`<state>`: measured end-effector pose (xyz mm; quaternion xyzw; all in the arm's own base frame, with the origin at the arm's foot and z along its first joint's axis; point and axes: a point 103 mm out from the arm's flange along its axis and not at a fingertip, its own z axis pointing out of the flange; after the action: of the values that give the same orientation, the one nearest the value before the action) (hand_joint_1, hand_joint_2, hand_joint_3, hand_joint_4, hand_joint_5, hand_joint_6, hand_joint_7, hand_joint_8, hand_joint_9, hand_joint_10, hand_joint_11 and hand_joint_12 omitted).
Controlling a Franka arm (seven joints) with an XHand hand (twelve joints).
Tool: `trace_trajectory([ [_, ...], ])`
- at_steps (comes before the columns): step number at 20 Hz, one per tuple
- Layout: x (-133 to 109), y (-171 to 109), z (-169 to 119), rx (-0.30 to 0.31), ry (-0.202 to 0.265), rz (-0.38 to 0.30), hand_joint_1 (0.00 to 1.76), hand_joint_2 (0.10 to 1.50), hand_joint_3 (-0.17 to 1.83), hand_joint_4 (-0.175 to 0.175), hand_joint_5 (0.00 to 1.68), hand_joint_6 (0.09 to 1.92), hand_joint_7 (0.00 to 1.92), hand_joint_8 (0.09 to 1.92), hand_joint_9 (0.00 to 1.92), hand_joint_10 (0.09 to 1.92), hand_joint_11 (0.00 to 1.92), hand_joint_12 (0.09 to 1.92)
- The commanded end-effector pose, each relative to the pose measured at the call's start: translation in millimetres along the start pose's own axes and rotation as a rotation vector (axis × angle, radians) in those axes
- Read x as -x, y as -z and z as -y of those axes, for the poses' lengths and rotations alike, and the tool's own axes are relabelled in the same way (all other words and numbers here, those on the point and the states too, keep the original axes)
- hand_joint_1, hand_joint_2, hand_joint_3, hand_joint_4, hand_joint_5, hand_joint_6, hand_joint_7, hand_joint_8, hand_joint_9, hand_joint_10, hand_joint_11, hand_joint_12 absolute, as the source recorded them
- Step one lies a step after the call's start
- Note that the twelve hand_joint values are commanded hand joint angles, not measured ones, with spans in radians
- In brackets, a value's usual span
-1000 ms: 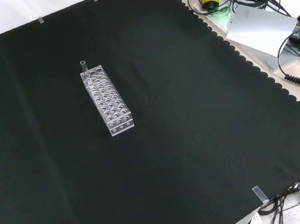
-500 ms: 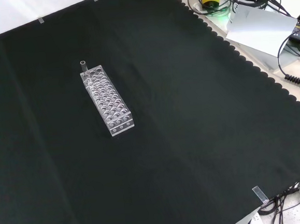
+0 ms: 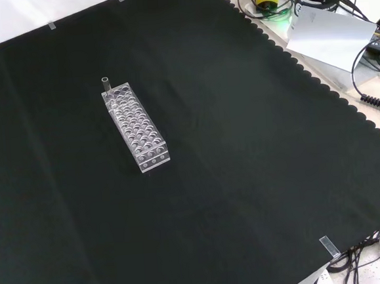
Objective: Pick up the test tube.
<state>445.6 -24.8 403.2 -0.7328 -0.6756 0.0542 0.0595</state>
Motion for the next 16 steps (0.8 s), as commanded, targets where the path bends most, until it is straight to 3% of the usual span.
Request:
trace_trajectory([
  [1,15.5,-35.4,-55.3,-0.042,-0.038,0.008,0.48,0.94,0.24,-0.075,0.25,0.09,0.26,0.81,0.13,0.91,0.04,1.59],
  [8,26.8,-81.8,-82.8,-0.098,-0.047,0.040,0.52,0.94,0.26,-0.079,0.29,0.09,0.34,0.82,0.20,0.90,0.06,1.58],
  [16,44.6,-121.1,-106.0,-0.157,-0.054,0.096,0.59,0.89,0.33,-0.074,0.38,0.09,0.65,0.76,0.49,0.80,0.14,1.55],
])
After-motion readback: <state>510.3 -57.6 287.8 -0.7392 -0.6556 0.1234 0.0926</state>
